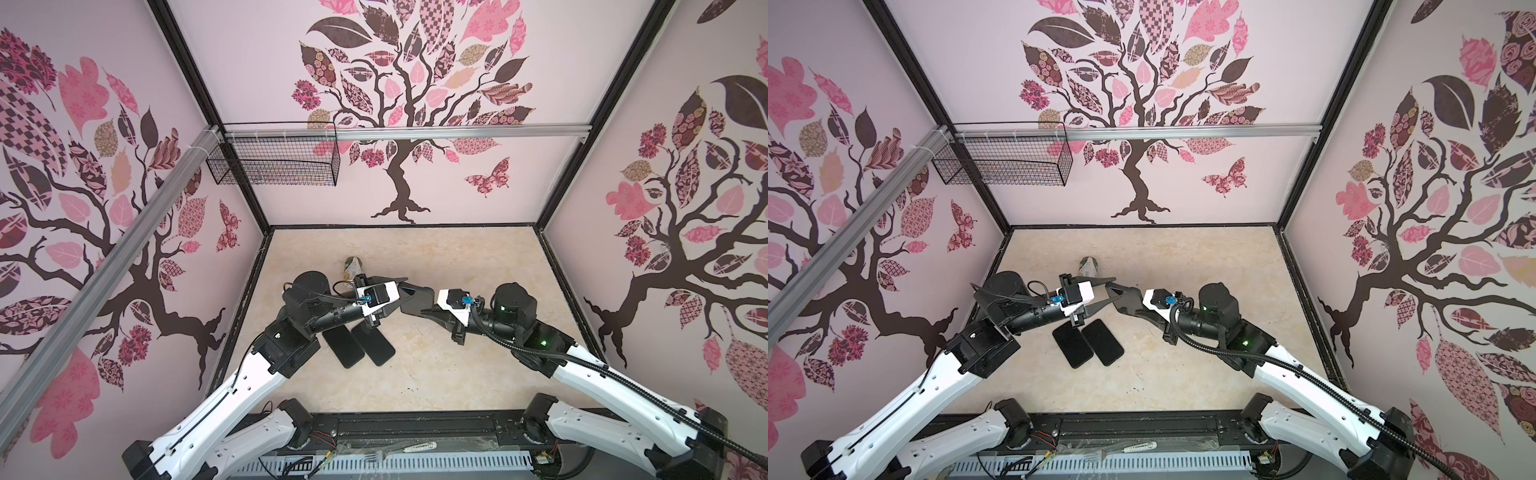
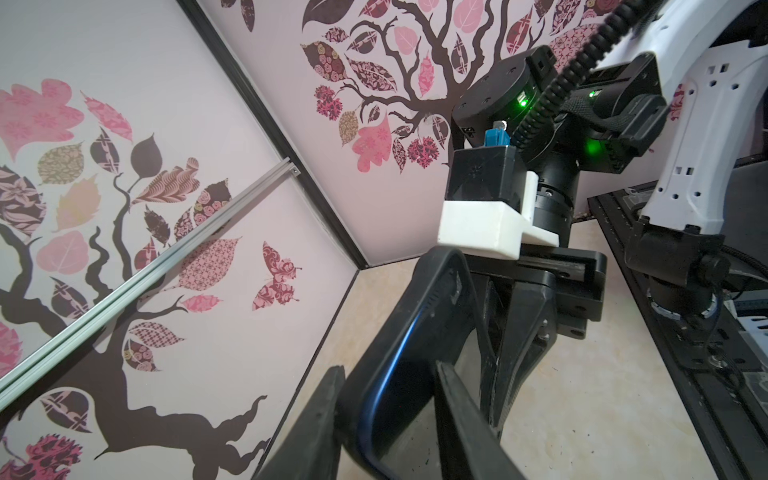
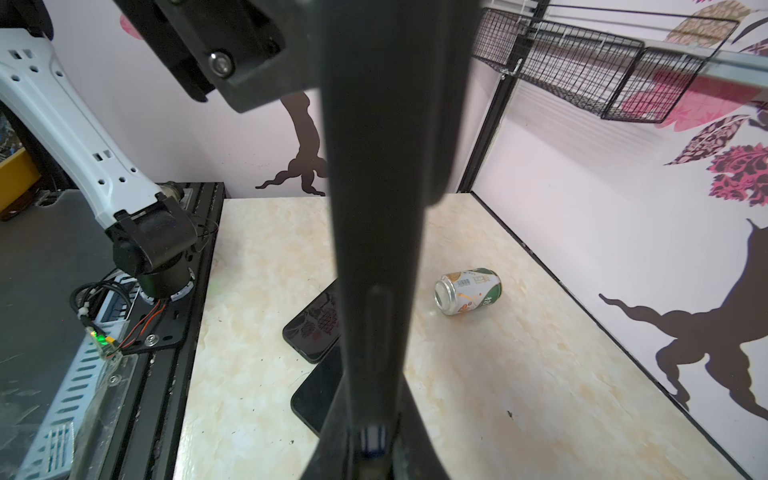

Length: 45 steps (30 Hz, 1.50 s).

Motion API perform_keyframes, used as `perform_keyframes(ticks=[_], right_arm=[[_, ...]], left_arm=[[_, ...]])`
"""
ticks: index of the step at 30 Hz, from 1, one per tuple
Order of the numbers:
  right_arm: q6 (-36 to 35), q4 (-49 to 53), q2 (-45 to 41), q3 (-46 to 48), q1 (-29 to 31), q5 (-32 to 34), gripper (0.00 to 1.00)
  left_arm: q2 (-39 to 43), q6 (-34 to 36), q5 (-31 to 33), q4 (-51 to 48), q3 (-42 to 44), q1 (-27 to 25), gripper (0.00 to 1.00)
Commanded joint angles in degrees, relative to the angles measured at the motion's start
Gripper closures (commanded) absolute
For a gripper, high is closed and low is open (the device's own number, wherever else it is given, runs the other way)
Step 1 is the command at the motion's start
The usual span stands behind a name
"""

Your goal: Take the phone out of the phone case

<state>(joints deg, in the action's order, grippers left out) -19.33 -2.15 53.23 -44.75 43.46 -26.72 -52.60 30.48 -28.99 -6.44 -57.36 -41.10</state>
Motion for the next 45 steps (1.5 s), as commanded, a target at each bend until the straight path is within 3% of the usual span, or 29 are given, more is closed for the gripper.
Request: perform_keyframes(ticks=[1,10,17,27,31,37,45], right_arm=[[-0.7,-3.6,0.1,-4.6,0.4,-1.3,1.00],[-1.9,-5.8,-1.4,-2.7,0.4,0.2,1.00],[-9.9,-8.2,-3.9,-1.1,0.4,0.1,1.00],[-17.4,-12.2,-5.9,0.1,0.5,2.1,1.00],[-17.2,-13.0,-6.5,0.8,0.4,3.1,1.00],[-13.5,-13.1,-7.7,1.9,0.4,8.2,1.00],[-10.5,-13.0,-7.2,1.6,0.4,11.3,1.00]], left_arm=[[-0.6,1.3,-3.2,-3.5,0.0,-1.2,0.65],[0.7,1.3,-5.2,-4.0,0.8,-1.3,0.70],[2.4,0.9,-10.9,-5.1,1.9,-1.3,0.70],[4.1,1.2,-12.7,-6.9,2.3,-1.3,0.73],[4.9,1.1,-11.1,-6.7,2.6,-1.3,0.73],[9.7,-0.1,-0.4,-0.3,5.9,-1.3,0.64],[10.4,5.3,4.0,-1.5,4.9,-5.0,0.65]])
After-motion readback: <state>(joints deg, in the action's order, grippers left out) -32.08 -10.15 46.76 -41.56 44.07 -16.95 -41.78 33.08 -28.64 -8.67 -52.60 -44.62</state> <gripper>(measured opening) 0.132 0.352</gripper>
